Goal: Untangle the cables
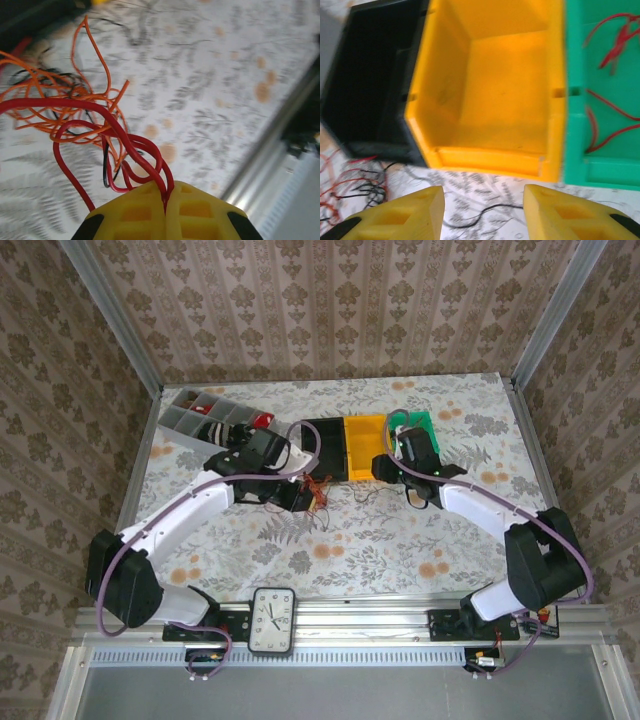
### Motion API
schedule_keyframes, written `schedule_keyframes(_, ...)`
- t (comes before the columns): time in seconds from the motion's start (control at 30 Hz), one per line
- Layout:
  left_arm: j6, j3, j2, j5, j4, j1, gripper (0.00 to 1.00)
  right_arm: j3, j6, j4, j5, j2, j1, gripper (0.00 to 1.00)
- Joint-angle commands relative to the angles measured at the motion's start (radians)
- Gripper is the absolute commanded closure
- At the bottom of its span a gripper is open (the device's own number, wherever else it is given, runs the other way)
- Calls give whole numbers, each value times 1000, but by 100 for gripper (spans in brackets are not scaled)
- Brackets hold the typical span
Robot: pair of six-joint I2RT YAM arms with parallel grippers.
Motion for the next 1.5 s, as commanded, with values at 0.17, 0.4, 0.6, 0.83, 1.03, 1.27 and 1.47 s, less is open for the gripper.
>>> schedule_keyframes(0.17, 19, 82, 146, 249, 93, -33, 80, -69, -73, 61, -218, -94, 18, 53)
schedule_keyframes(0.4, 53, 303, 427, 216, 74, -67, 81, -117, -86, 7, -98, -167, 9, 53)
schedule_keyframes(0.6, -17, 299, 428, -26, 178, -52, 64, -108, -154, -62, -145, -182, 43, 53)
schedule_keyframes(0.83, -221, -9, 243, -139, 372, 73, 59, -128, -307, -205, -163, -196, 213, 53)
schedule_keyframes(1.03, -108, -96, 177, -102, 299, 18, 52, -179, -315, -233, -114, -248, 363, 53)
schedule_keyframes(1.27, 13, -53, 241, -95, 191, -65, 46, -161, -327, -254, -167, -226, 367, 55)
schedule_keyframes(1.47, 41, -7, 300, -79, 156, -99, 45, -98, -318, -320, -218, -136, 358, 66)
